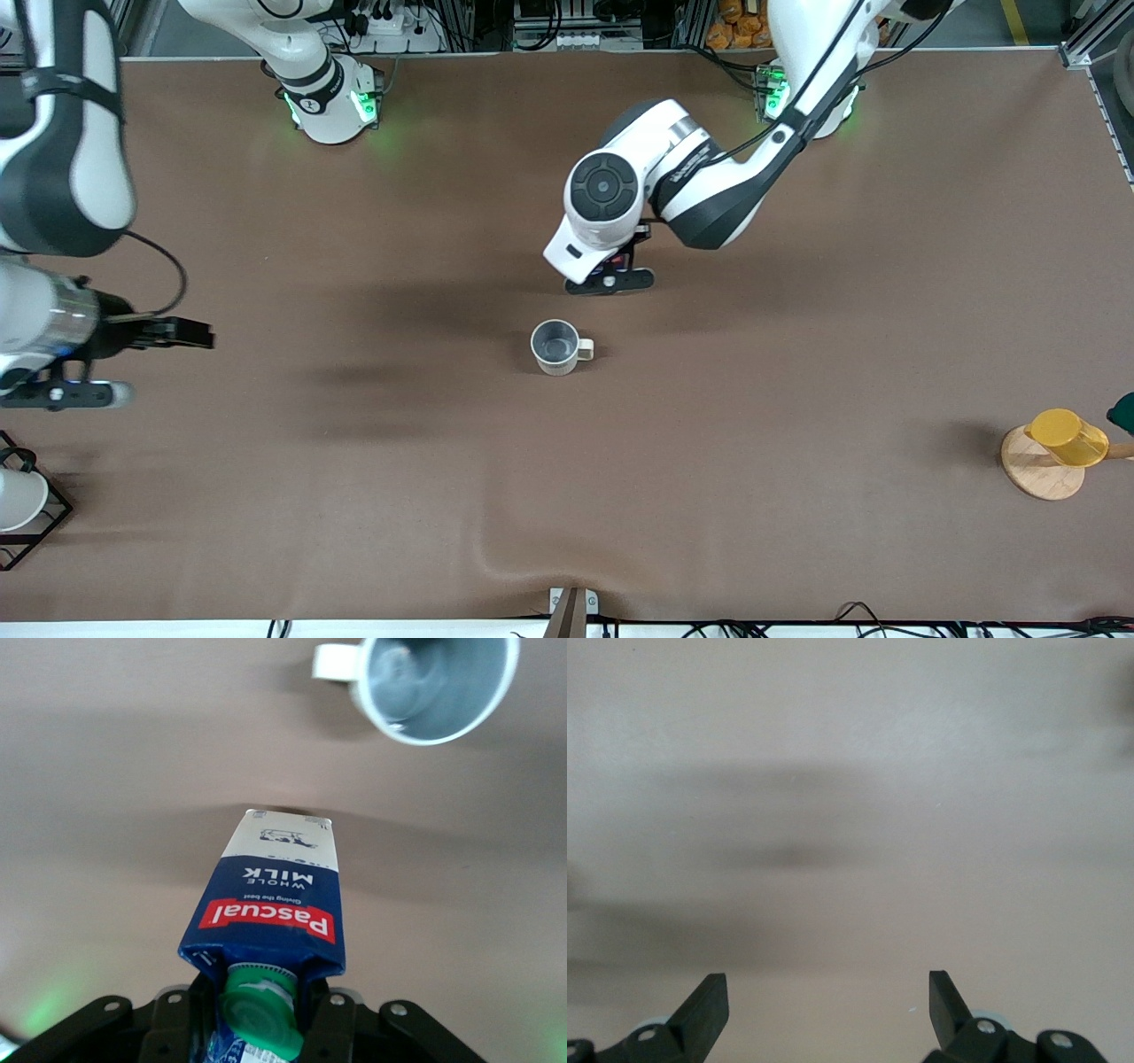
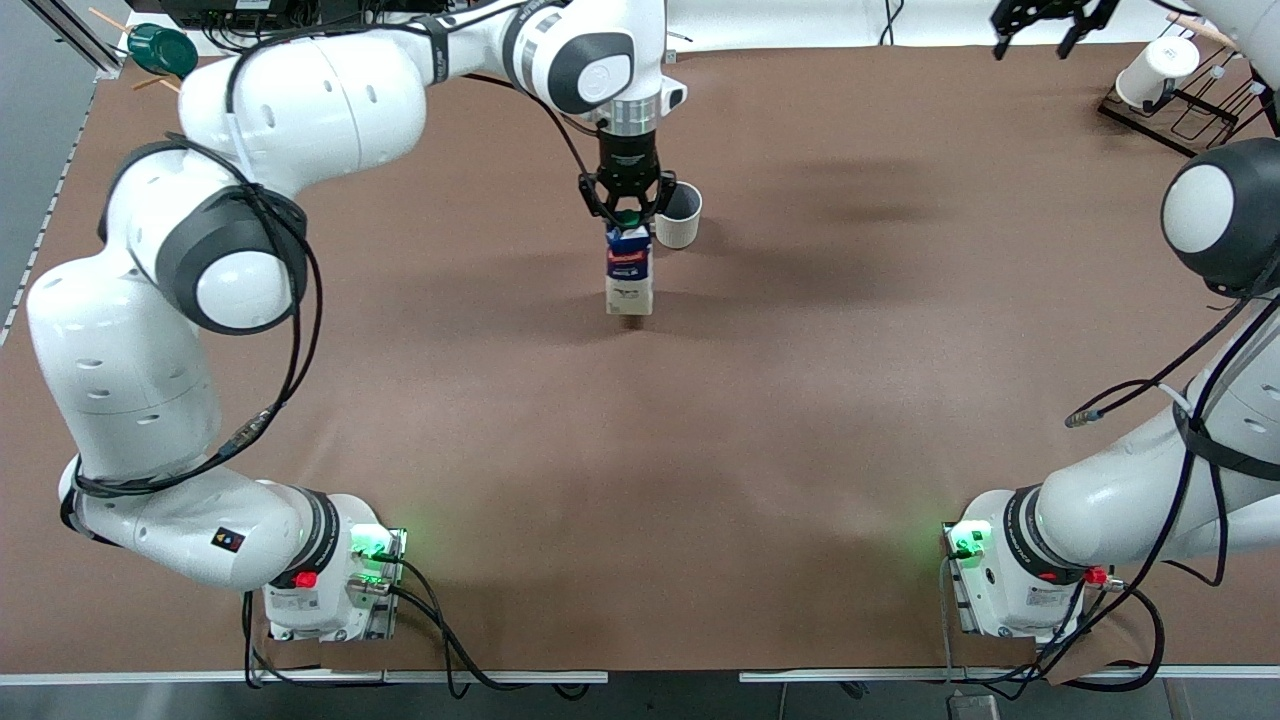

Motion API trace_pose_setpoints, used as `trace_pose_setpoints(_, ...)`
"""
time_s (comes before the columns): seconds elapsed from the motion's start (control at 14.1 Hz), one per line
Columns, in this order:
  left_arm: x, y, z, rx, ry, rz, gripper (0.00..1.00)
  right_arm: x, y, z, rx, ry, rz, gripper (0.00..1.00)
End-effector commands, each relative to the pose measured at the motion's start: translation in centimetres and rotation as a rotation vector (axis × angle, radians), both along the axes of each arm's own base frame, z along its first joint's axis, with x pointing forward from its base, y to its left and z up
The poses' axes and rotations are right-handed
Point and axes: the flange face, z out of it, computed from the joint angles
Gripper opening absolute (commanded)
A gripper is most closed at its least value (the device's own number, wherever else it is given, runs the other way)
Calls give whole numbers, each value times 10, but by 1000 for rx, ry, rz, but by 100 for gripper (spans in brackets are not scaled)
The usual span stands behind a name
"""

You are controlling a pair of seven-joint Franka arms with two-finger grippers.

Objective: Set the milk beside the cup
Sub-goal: 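Withdraw the right gripper from the mug while the left gripper lifts the carton, then lower the milk carton beside the mug with the left gripper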

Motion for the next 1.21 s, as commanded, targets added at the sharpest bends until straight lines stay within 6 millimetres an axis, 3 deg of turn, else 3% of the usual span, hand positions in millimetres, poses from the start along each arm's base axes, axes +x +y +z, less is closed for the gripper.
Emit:
trace_pose_setpoints(0.0, 4, -22, -6, -29, -21, 47, 29, -12, -40, 21, 14, -36, 104, 100)
trace_pose_setpoints(0.07, 5, -29, -10, -35, -20, 43, 29, -15, -55, 25, 28, -44, 117, 100)
trace_pose_setpoints(0.21, 9, -32, -16, -23, -44, 40, 29, -24, -65, 47, 19, -76, 177, 100)
trace_pose_setpoints(0.5, 13, -36, -27, -22, -88, 28, 29, -76, -74, 130, 22, -135, 158, 100)
trace_pose_setpoints(0.64, 14, -36, -26, -37, -95, -3, 32, -95, -75, 154, 31, -163, 151, 100)
trace_pose_setpoints(0.71, 13, -38, -25, -42, -98, -10, 32, -94, -70, 153, 31, -163, 149, 100)
trace_pose_setpoints(0.92, 19, -36, -25, -54, -113, -9, 32, -96, -72, 118, 35, -154, 113, 100)
trace_pose_setpoints(1.14, 22, -35, -28, -58, -120, -5, 32, -92, -62, 114, 28, -175, 115, 100)
